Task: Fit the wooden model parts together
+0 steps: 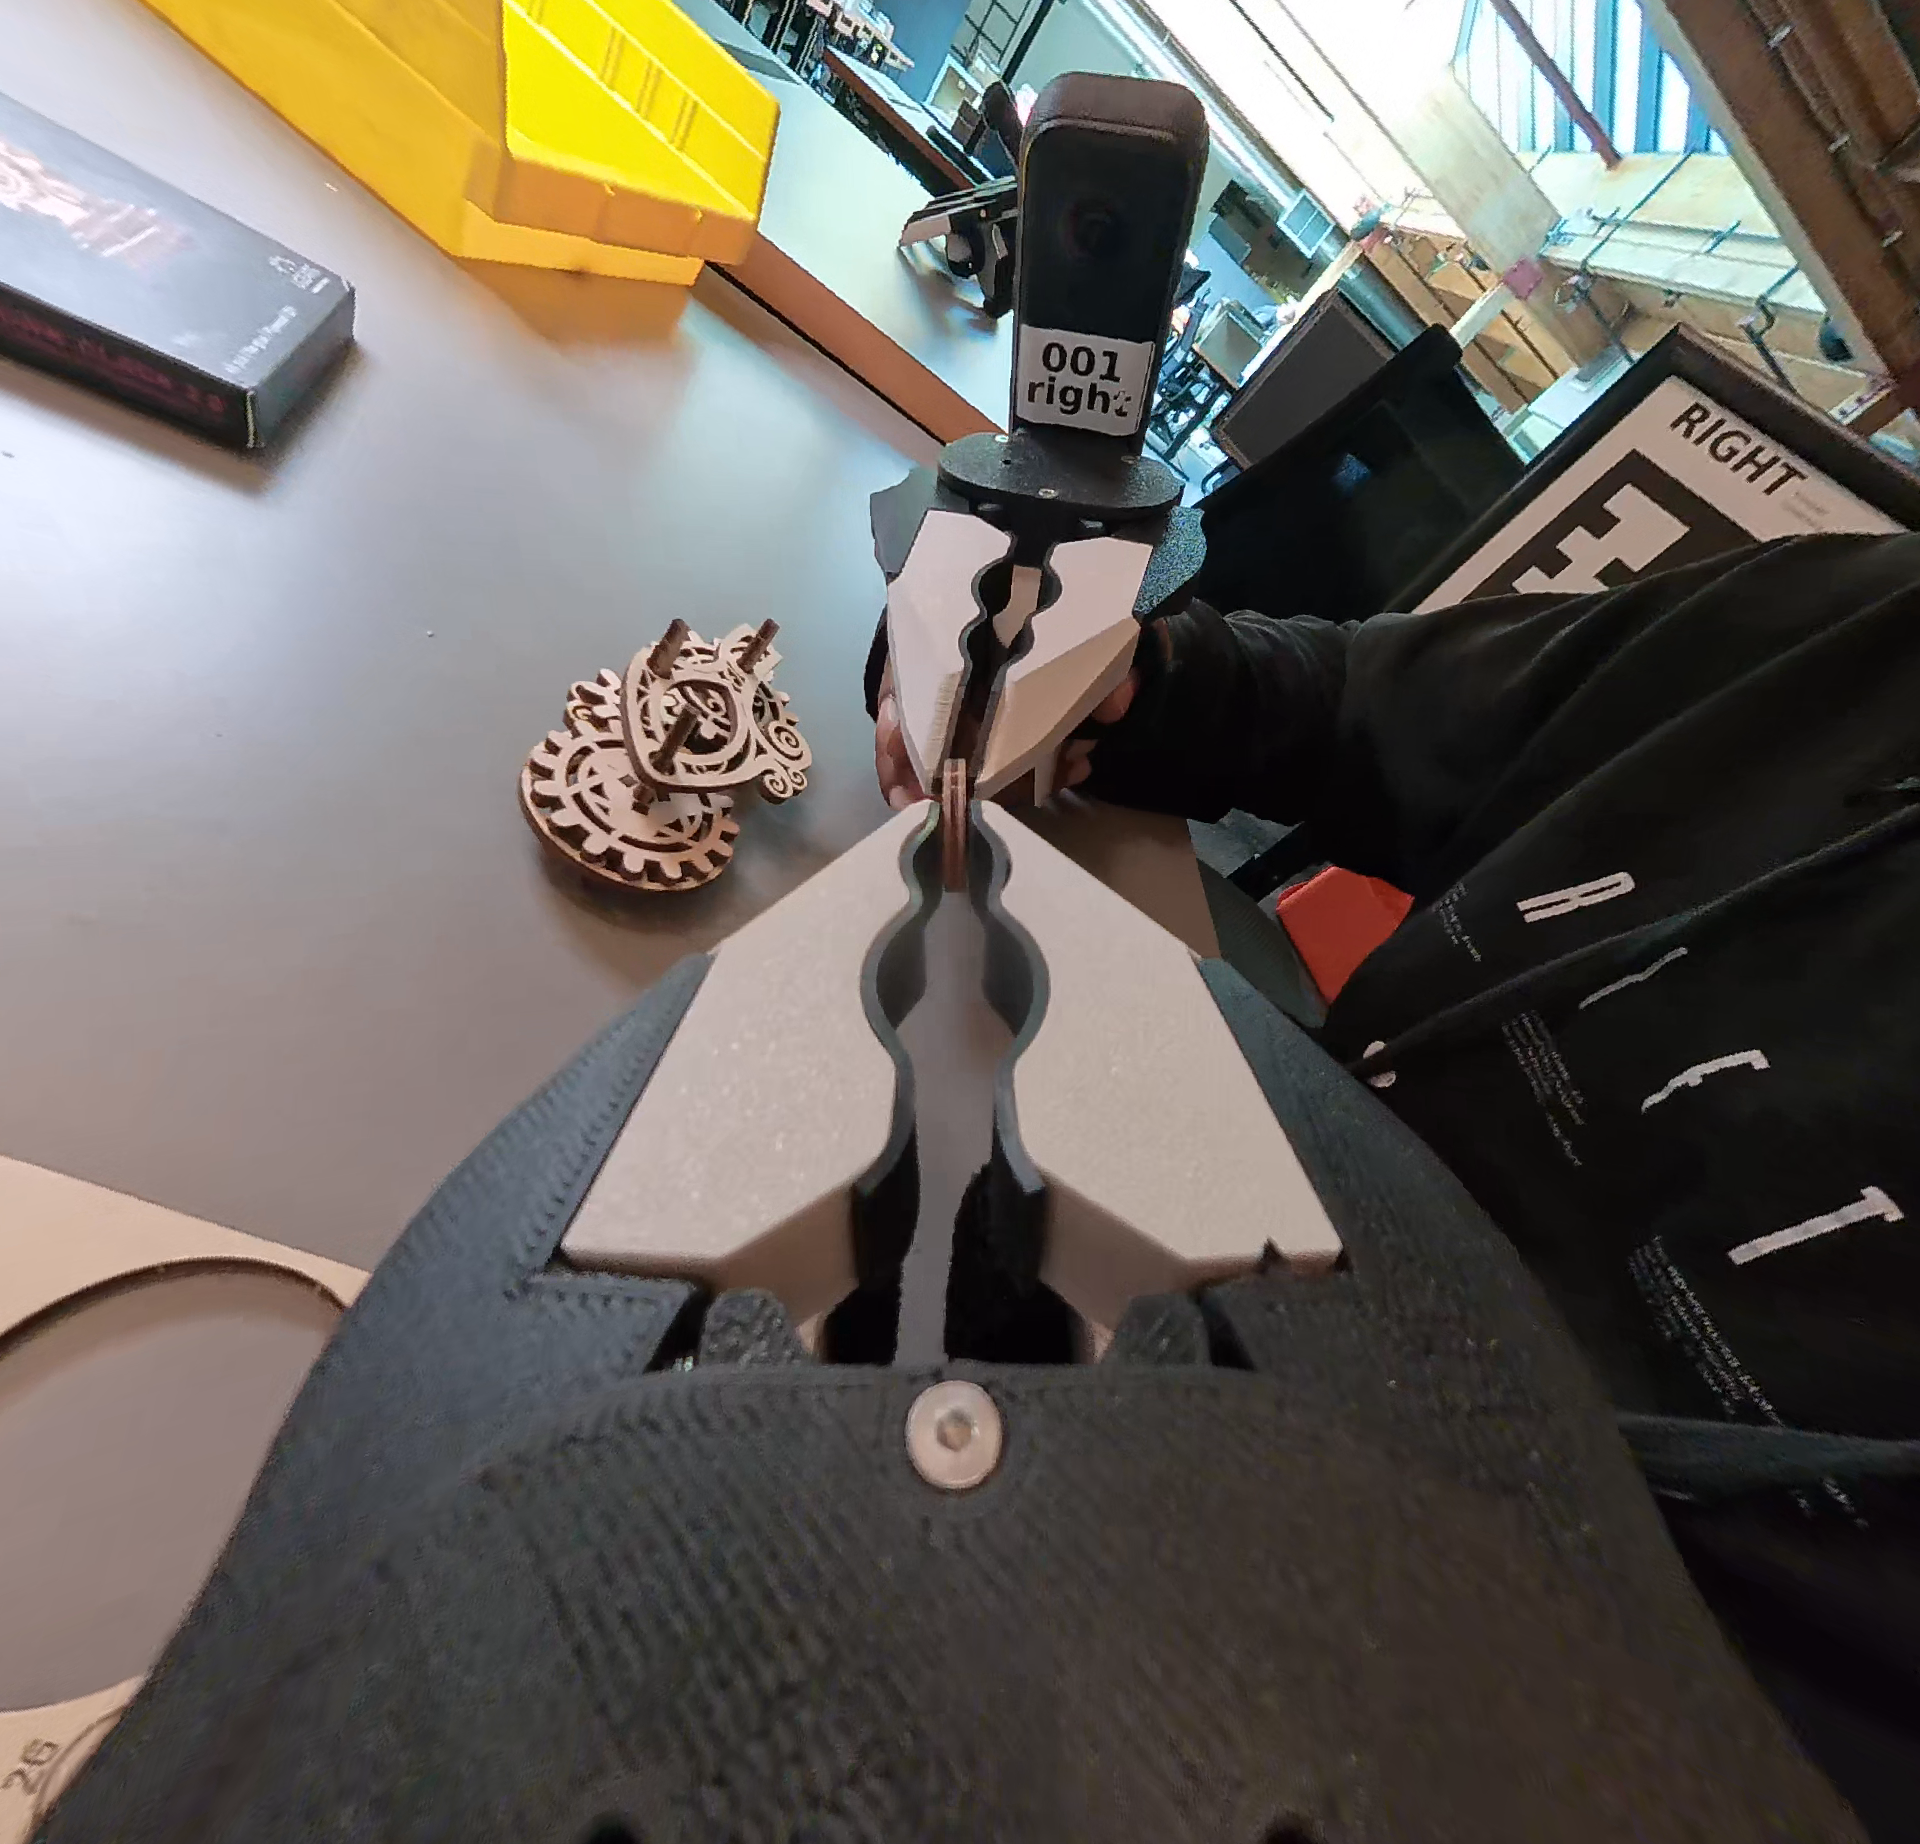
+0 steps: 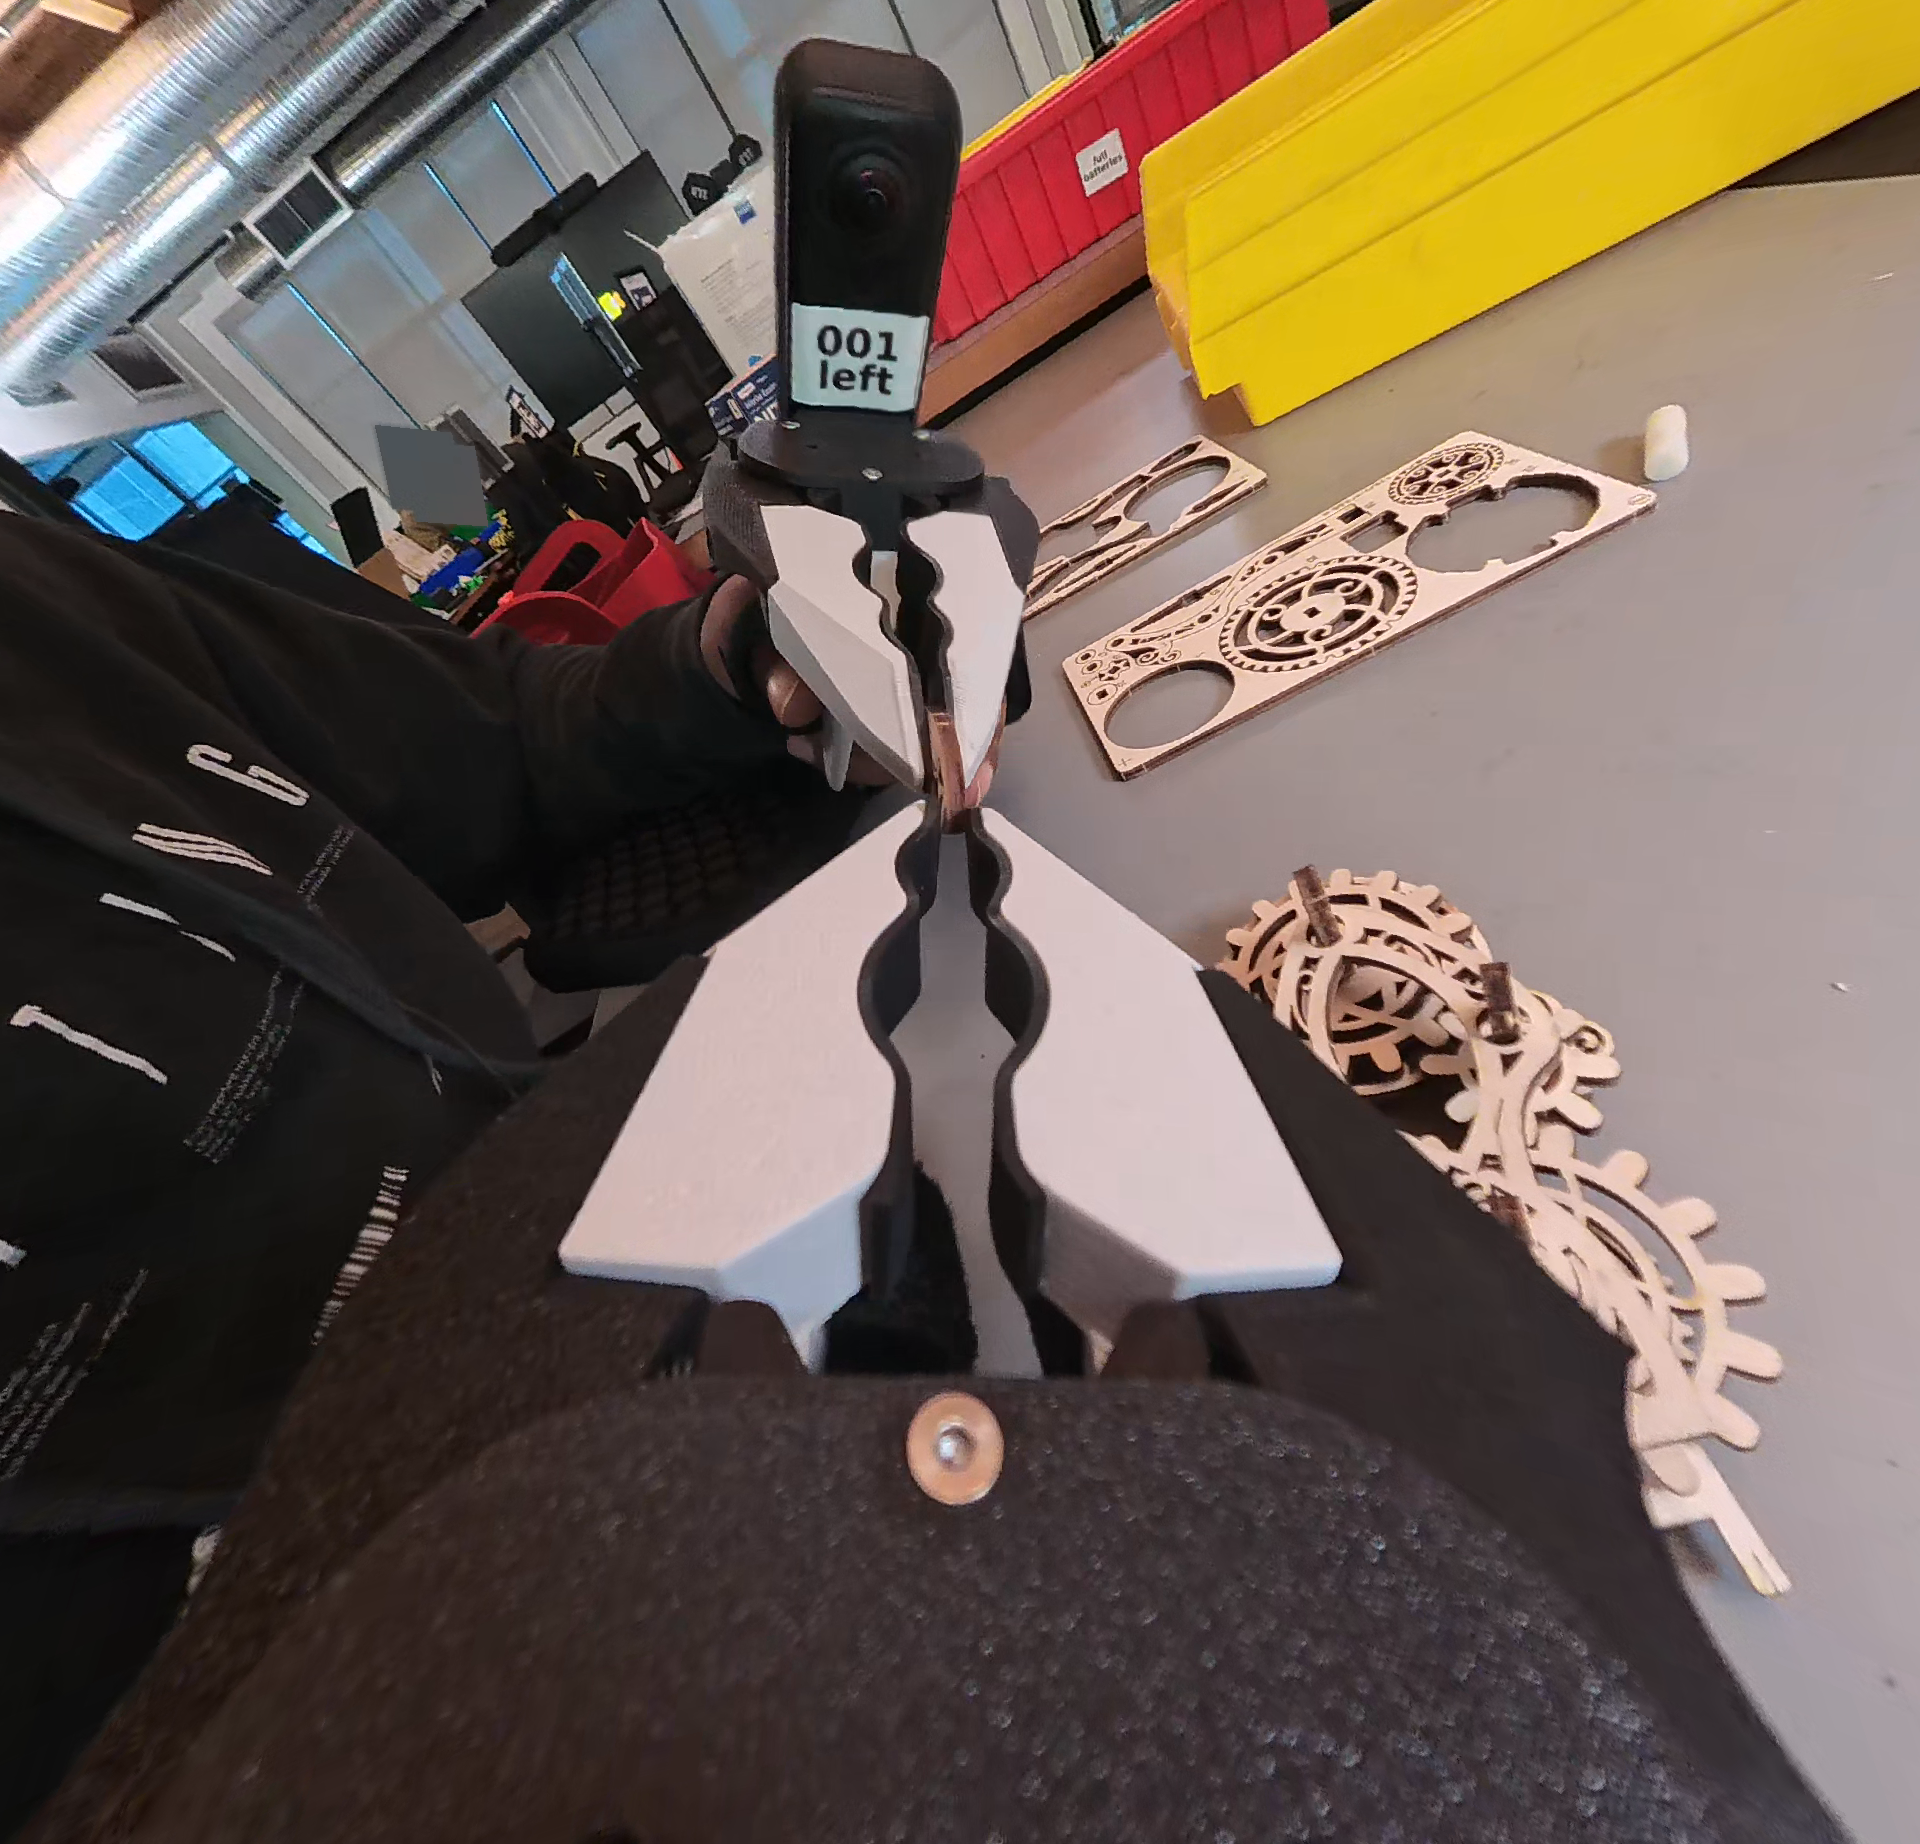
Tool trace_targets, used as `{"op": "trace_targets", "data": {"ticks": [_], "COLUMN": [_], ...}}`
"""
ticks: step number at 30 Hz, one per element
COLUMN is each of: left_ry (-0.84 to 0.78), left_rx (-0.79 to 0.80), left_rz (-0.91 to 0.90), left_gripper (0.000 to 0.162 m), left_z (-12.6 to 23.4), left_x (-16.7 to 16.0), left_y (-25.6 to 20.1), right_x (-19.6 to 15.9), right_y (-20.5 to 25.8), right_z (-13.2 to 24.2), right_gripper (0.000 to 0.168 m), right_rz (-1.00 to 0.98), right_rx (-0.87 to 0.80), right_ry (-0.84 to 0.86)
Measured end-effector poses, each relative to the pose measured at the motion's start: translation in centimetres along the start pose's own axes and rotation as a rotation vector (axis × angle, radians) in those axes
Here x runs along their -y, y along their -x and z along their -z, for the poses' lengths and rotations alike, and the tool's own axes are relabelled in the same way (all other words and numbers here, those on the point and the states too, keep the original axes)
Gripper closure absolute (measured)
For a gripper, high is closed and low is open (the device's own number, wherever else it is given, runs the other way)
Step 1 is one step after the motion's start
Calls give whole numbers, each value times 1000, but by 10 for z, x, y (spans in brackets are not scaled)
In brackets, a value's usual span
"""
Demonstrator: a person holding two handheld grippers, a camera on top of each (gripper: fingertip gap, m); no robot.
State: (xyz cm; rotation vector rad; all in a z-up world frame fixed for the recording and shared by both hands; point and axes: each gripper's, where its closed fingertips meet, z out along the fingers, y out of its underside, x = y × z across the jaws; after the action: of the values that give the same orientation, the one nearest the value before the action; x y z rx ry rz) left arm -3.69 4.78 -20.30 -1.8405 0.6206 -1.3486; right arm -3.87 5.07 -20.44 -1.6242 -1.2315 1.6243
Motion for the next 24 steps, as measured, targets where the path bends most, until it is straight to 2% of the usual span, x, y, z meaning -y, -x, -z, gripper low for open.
{"op": "trace_targets", "data": {"ticks": [2,9,17,19,24], "left_ry": [7,15,106,135,142], "left_rx": [-2,-7,89,123,183], "left_rz": [12,51,41,24,26], "left_gripper": [161,161,156,160,160], "left_z": [-2,-6,-9,-9,-10], "left_x": [-2,-6,-21,-25,-26], "left_y": [0,0,13,15,20], "right_x": [-1,-6,-22,-26,-26], "right_y": [2,0,-14,-15,-21], "right_z": [-2,-4,-6,-6,-7], "right_gripper": [161,164,164,164,163], "right_rz": [-13,2,-52,-65,65], "right_rx": [13,-13,-110,-127,-238], "right_ry": [6,33,142,159,187]}}
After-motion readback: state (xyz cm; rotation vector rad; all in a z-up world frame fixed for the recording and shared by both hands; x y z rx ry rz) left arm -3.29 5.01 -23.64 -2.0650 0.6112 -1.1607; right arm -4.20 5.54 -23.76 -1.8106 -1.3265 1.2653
